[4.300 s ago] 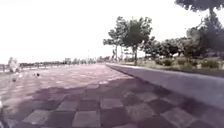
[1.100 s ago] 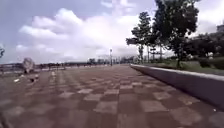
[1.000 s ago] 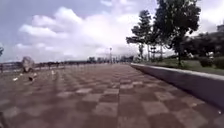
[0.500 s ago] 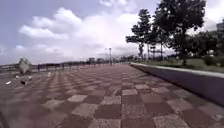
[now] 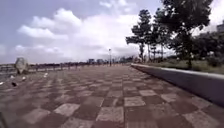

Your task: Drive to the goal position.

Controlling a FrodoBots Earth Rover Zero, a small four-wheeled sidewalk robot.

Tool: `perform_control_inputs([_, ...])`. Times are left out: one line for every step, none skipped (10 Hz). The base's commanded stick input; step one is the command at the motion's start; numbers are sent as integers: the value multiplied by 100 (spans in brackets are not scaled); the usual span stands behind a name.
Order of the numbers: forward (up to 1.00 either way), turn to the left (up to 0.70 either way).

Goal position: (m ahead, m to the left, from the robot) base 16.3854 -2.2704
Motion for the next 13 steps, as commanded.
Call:
perform_control_inputs([85, 0])
perform_control_inputs([85, 0])
perform_control_inputs([85, 0])
perform_control_inputs([85, 0])
perform_control_inputs([85, 0])
perform_control_inputs([85, 0])
perform_control_inputs([85, 0])
perform_control_inputs([85, 0])
perform_control_inputs([85, 0])
perform_control_inputs([85, 0])
perform_control_inputs([85, 0])
perform_control_inputs([85, 0])
perform_control_inputs([85, 0])
